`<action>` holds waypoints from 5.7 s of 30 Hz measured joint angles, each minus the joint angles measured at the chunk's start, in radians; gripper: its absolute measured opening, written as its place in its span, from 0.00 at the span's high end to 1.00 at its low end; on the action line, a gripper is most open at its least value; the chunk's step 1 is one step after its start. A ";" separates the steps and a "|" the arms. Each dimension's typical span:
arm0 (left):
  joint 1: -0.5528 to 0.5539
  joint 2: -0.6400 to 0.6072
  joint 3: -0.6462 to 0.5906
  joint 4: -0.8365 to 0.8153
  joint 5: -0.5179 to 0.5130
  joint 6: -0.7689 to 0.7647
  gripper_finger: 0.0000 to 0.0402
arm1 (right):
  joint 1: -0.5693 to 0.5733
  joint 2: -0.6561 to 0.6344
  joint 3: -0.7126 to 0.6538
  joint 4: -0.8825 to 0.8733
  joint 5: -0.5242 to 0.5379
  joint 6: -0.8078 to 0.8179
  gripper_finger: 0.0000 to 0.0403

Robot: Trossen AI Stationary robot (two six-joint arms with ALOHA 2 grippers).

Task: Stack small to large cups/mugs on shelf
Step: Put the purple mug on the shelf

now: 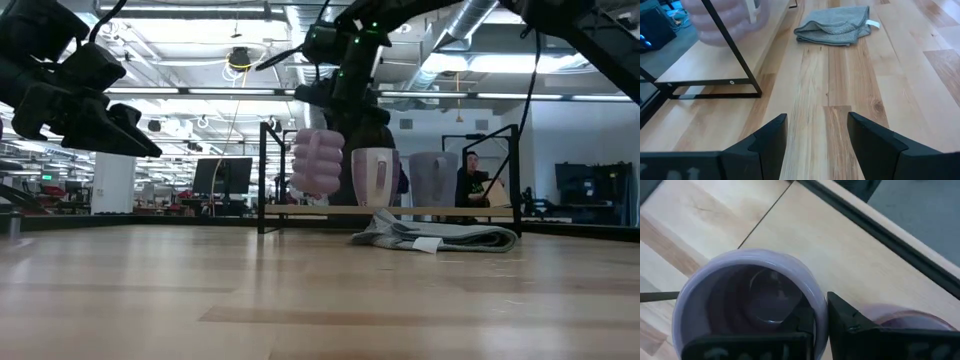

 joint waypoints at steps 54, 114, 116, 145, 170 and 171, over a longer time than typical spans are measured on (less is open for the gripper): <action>0.000 0.000 -0.002 -0.001 -0.002 0.000 0.50 | -0.022 0.026 0.009 0.054 -0.016 -0.033 0.91; 0.000 0.000 -0.002 -0.001 -0.002 0.001 0.50 | -0.027 0.058 -0.040 0.100 0.004 -0.058 0.85; 0.000 0.000 -0.002 -0.001 -0.002 0.001 0.50 | -0.028 0.059 -0.041 0.098 0.005 -0.059 0.84; 0.000 0.000 -0.002 -0.001 -0.002 0.011 0.50 | -0.026 0.062 -0.043 0.117 0.001 -0.103 0.79; 0.000 0.000 -0.002 -0.001 -0.002 0.011 0.50 | -0.029 0.064 -0.038 0.146 0.005 -0.163 0.72; 0.000 0.000 -0.002 -0.001 -0.002 0.011 0.50 | -0.029 0.064 -0.030 0.133 0.006 -0.164 0.72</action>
